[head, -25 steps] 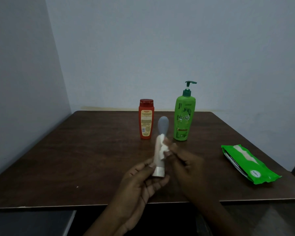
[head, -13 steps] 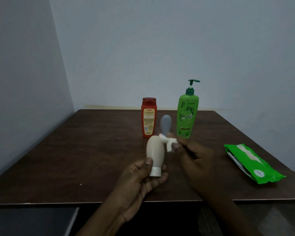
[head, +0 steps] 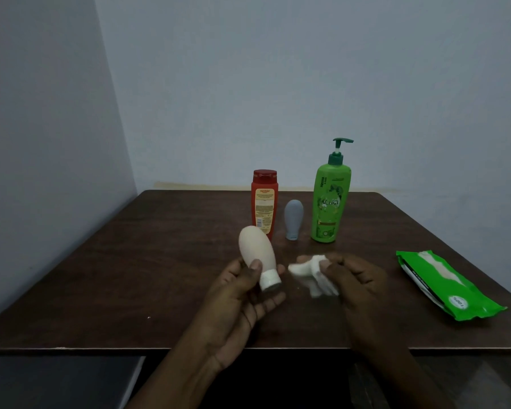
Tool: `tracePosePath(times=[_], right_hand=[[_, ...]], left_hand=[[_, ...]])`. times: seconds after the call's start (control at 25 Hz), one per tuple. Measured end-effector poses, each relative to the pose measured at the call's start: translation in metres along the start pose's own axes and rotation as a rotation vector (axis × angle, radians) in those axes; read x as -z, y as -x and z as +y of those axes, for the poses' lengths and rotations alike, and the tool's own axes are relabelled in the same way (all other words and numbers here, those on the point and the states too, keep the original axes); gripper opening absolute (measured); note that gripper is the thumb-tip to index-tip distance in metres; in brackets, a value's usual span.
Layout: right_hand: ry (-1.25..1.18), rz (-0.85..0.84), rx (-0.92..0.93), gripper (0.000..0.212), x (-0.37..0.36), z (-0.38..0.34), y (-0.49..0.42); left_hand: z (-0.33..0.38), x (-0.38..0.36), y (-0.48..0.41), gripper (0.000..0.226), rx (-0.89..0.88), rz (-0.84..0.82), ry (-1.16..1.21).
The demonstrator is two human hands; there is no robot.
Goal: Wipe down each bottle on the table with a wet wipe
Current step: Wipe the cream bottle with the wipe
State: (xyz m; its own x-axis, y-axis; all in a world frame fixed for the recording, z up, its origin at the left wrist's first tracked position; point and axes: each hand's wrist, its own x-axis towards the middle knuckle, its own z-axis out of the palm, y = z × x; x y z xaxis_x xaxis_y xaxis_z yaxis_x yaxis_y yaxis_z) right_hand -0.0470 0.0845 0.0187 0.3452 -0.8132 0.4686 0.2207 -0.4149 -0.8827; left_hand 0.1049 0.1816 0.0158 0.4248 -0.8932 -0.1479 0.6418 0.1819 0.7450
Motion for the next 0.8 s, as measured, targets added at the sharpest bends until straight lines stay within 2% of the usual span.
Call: tracePosePath(times=[0.08,0.2,0.28,0.4,0.56,0.6,0.64,0.72,0.76,0.8], right_hand=[[0.285,0.033,0.241,0.024,-0.002,-0.001,0.005],[0.586,-0.094,0.655,0.031,-0.008,0.014,0.016],[0.681,-0.165,0.763,0.036,-0.011,0.024,0.020],[0.617,-0.128,0.669,0.033,-0.014,0.026,0.023],[0.153,-0.009,0.121,0.031,-0.013,0.016,0.016],[0.198,0.024,0.168,0.030,-0.012,0.014,0.015],[0.303,0.042,0.299,0.029,-0.011,0.012,0.017],[0.531,-0.028,0.609,0.031,-0.012,0.013,0.021],[0.532,-0.048,0.630,0.029,-0.015,0.012,0.022],[0.451,-0.013,0.533,0.027,-0.020,0.011,0.023]], left_hand=[[0.004,-0.007,0.001,0.022,0.038,0.031,0.019],[0.004,-0.016,0.002,0.026,0.012,0.015,0.003],[0.003,-0.018,0.001,0.034,-0.026,0.008,-0.021],[0.004,-0.019,-0.001,0.038,-0.071,0.036,-0.047],[0.006,-0.015,-0.002,0.034,-0.081,0.073,-0.174],[0.006,-0.015,-0.002,0.033,-0.071,0.075,-0.188],[0.007,-0.016,0.000,0.032,-0.060,0.074,-0.191],[0.005,-0.018,0.001,0.029,-0.062,0.063,-0.187],[0.005,-0.019,0.001,0.027,-0.074,0.063,-0.184],[0.005,-0.020,0.002,0.026,-0.091,0.060,-0.180]])
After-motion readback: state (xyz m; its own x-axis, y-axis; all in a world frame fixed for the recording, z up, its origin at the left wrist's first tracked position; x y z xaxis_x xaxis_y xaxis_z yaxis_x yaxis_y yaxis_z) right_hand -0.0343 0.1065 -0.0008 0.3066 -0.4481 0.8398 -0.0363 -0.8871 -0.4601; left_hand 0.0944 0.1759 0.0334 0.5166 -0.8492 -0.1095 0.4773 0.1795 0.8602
